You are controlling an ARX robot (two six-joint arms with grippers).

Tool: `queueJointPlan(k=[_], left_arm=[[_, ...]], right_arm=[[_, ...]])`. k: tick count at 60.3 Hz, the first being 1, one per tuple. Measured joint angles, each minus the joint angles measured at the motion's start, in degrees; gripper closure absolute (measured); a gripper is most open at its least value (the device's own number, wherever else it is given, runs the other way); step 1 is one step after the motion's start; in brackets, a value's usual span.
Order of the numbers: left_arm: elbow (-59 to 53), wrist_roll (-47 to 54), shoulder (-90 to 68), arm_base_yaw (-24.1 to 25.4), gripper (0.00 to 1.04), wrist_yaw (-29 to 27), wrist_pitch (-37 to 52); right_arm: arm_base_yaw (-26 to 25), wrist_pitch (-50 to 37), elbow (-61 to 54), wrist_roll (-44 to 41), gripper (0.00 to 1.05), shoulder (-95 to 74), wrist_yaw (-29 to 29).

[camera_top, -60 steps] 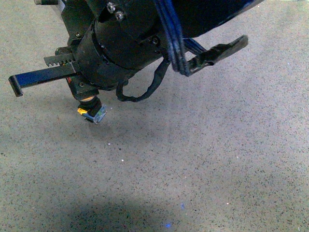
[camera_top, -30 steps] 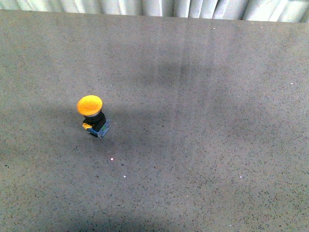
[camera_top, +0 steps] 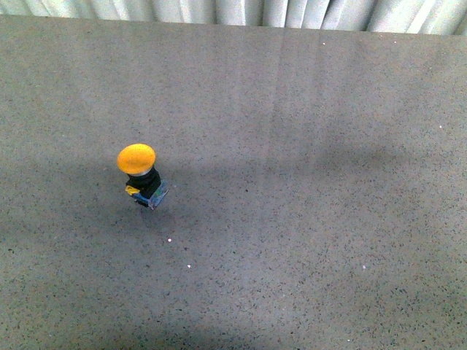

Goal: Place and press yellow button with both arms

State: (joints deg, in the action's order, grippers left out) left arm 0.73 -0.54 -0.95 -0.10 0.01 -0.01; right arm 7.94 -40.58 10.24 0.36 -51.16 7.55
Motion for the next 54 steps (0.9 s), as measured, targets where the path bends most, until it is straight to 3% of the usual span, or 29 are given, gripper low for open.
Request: queueJointPlan(k=[13, 17, 22, 54], left_arm=[[0.0, 0.0, 0.0, 0.0, 1.03, 0.0, 0.0], [0.0, 0.0, 0.0, 0.0, 1.03, 0.0, 0.0], [0.0, 0.0, 0.0, 0.0, 1.03, 0.0, 0.0], [0.0, 0.0, 0.0, 0.0, 1.03, 0.0, 0.0]], right_arm=[[-2.5, 3.3, -4.1, 0.0, 1.03, 7.1, -2.4], [-5.8, 5.0, -5.3, 0.0, 1.03, 10.0, -6.8], [-7.6, 6.7, -6.1, 0.0, 1.03, 12.6, -7.1], [-7.8, 16.3, -9.2, 0.0, 1.03, 26.8, -7.5]])
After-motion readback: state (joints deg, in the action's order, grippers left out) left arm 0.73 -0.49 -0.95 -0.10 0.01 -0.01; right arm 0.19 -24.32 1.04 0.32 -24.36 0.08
